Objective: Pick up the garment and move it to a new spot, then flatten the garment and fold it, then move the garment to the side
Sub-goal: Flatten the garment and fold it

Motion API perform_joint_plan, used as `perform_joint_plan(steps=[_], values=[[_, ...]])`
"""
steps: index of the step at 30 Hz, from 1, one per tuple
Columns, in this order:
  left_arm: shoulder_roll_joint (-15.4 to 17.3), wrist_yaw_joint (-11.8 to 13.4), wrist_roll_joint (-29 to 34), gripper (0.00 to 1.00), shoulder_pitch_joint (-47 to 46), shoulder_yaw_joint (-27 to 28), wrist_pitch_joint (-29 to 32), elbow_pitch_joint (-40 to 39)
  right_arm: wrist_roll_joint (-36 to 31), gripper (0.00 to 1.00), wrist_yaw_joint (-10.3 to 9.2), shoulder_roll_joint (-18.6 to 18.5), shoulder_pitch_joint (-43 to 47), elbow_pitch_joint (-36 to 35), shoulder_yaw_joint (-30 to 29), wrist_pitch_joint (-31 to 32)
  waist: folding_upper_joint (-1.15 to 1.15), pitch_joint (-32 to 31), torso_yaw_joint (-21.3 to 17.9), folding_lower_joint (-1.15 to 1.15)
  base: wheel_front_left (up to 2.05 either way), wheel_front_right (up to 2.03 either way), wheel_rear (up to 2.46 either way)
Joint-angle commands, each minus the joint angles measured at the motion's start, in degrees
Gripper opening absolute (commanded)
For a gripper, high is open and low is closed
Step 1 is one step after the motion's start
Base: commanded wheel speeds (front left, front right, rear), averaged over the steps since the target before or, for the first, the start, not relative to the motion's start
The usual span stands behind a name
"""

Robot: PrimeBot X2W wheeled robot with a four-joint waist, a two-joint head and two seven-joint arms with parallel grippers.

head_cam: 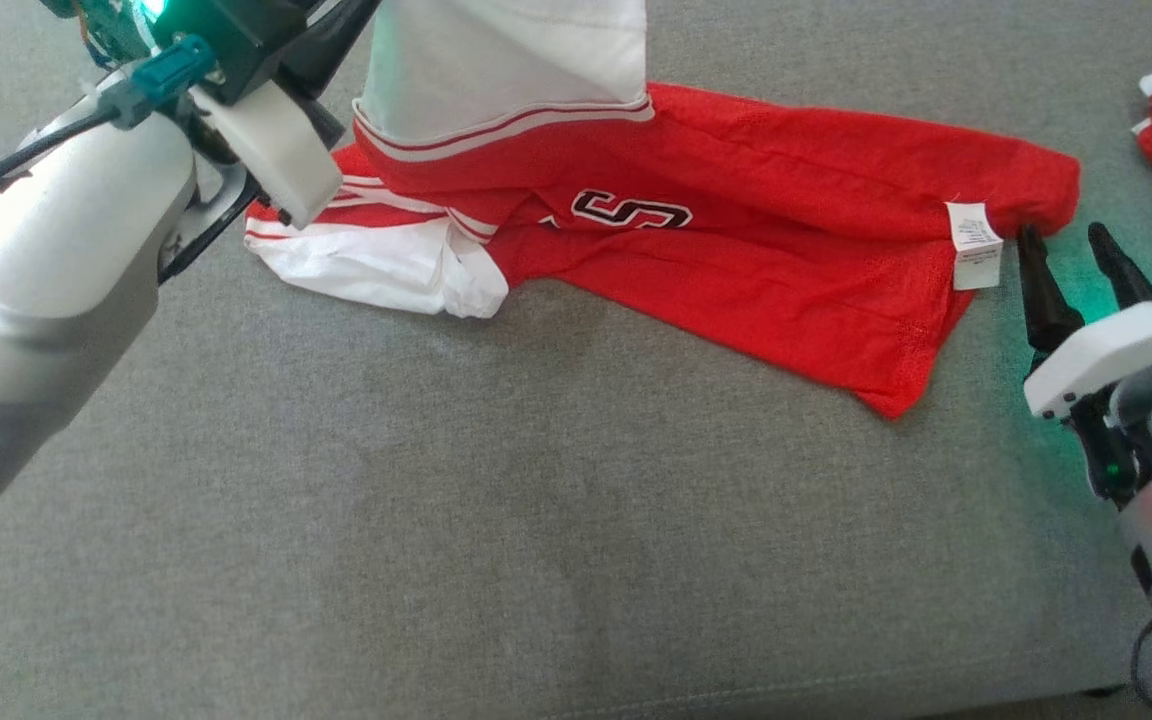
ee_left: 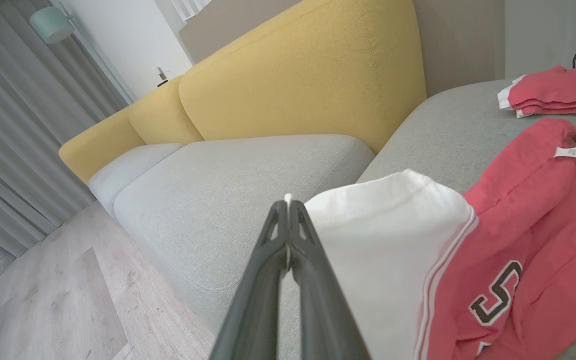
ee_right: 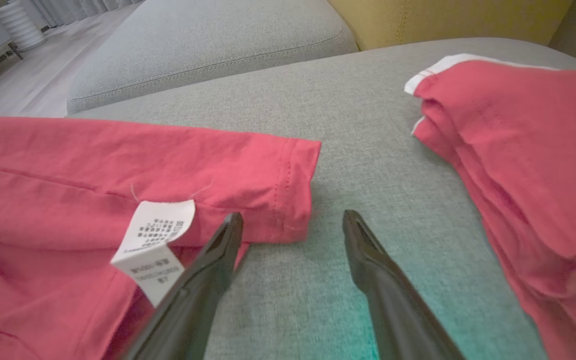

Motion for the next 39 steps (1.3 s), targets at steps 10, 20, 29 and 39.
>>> perform_joint_plan(steps=[10, 20, 29, 39], values=[[0.98, -0.32, 0.34, 0.00, -5.02, 1.80, -0.20, -0.39, 3.79, 0.73, 0.39, -1.52, -3.98, 4.01, 6.10, -1.37, 0.00, 1.76, 0.96, -0.01, 0.00, 0.00, 0.00], [1.50, -0.10, 0.05, 0.00, -4.89, 1.75, -0.95, 0.23, 6.55, 0.00, 0.39, -3.36, -5.29, 4.47, 10.74, -3.42, 0.00, 1.07, 0.66, -0.01, 0.00, 0.00, 0.00], [3.32, 2.68, 0.71, 0.00, -3.53, 6.34, -4.11, -3.16, 9.37, 0.00, 0.39, -9.12, -9.10, -5.62, 13.35, -4.27, 0.00, -5.54, -0.53, -0.01, 0.00, 0.00, 0.00], [7.34, 2.69, 2.13, 0.00, 0.38, 18.87, -4.24, -12.88, 11.96, 0.00, 0.39, -20.78, -14.17, -19.51, 14.95, -2.89, 0.00, -16.40, 0.83, -0.01, 0.00, 0.00, 0.00]])
